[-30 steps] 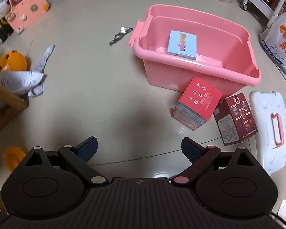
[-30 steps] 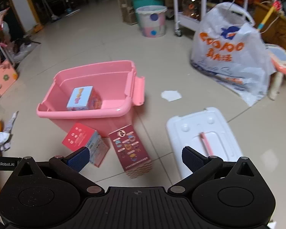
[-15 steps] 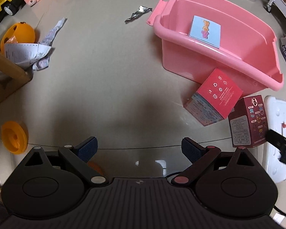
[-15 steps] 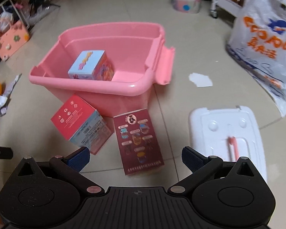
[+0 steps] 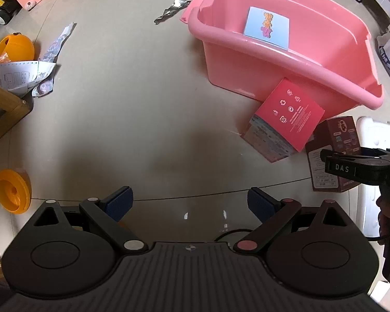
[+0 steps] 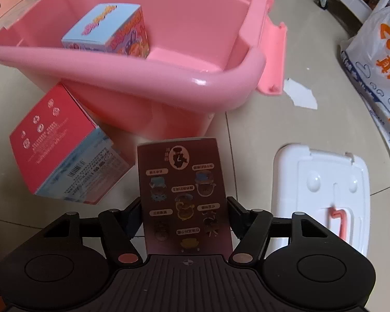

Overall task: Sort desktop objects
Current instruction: 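Grasp the maroon printed box with the right tool, then carry the maroon box over the pink bin with the right tool, then lower the maroon box into the bin and open the right tool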

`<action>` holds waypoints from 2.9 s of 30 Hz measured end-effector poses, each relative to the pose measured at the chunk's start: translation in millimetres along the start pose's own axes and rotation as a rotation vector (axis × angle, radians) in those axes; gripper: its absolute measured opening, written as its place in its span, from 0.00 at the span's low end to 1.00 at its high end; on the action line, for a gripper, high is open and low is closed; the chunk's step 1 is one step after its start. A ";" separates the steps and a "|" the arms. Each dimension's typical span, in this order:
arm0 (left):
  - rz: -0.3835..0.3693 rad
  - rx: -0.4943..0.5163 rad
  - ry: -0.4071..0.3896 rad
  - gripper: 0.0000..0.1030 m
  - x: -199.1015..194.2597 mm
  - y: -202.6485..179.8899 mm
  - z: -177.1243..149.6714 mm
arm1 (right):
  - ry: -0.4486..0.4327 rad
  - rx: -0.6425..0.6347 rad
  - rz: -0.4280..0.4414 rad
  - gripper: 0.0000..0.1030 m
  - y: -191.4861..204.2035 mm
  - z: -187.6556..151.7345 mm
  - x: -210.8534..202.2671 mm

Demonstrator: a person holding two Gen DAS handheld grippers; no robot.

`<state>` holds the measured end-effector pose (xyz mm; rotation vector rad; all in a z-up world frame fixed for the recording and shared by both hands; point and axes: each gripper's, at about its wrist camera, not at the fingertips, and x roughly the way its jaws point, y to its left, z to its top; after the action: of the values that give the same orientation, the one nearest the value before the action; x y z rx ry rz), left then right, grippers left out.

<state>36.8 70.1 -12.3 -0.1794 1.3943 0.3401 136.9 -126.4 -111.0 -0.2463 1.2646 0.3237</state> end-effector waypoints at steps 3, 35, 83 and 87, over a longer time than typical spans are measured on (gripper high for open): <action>-0.004 -0.007 0.003 0.94 0.6 -0.6 2.0 | 0.012 0.027 0.007 0.58 0.6 -5.7 -2.9; -0.007 -0.041 -0.022 0.94 -5.9 7.6 0.0 | -0.311 0.157 -0.091 0.57 -25.3 40.9 -216.9; 0.104 0.008 -0.013 0.94 47.0 -15.1 7.7 | 0.018 0.049 -0.089 0.57 34.8 176.0 48.5; 0.116 0.035 -0.009 0.94 49.2 -19.8 6.5 | 0.040 0.071 -0.081 0.65 32.4 177.3 49.7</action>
<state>56.3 60.0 -61.0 -0.0681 1.4034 0.4114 295.9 -28.0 -108.3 -0.2438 1.2997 0.2049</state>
